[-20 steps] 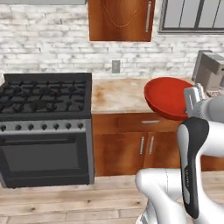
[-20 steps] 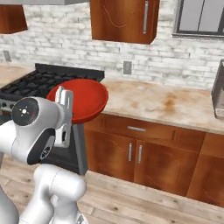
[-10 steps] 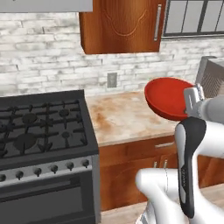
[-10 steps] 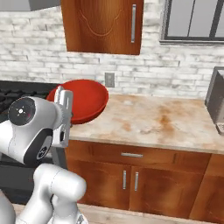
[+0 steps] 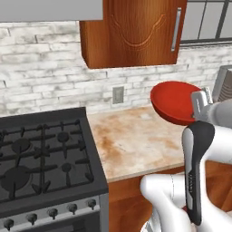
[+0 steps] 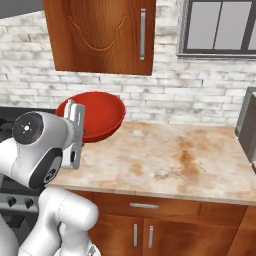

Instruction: Clear the mugs and bowl far away from the sink.

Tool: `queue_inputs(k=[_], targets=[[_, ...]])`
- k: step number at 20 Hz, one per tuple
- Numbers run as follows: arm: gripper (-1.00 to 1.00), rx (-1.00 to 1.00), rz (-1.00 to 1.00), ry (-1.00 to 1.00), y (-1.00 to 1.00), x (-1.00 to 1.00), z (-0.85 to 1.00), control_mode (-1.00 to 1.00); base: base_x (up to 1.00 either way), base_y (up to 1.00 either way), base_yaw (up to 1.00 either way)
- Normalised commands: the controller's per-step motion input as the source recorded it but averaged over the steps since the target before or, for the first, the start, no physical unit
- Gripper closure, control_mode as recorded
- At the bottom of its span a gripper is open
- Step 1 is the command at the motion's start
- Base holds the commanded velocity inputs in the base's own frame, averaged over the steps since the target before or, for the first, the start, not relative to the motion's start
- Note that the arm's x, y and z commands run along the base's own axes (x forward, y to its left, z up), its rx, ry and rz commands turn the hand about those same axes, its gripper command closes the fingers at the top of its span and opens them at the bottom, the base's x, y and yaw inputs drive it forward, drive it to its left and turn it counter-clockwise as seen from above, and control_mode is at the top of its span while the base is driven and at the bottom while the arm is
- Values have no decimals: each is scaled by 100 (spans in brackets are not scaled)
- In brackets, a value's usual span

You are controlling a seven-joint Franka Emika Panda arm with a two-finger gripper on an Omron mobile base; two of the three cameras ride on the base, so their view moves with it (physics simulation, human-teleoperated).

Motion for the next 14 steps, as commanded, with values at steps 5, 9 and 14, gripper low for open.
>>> queue_inputs(k=[5,9,14], targets=[[100,0,0,0,0,0,0,100,16,-3,0],[100,0,0,0,0,0,0,100,4,-7,5],[100,0,0,0,0,0,0,100,12,0,13]])
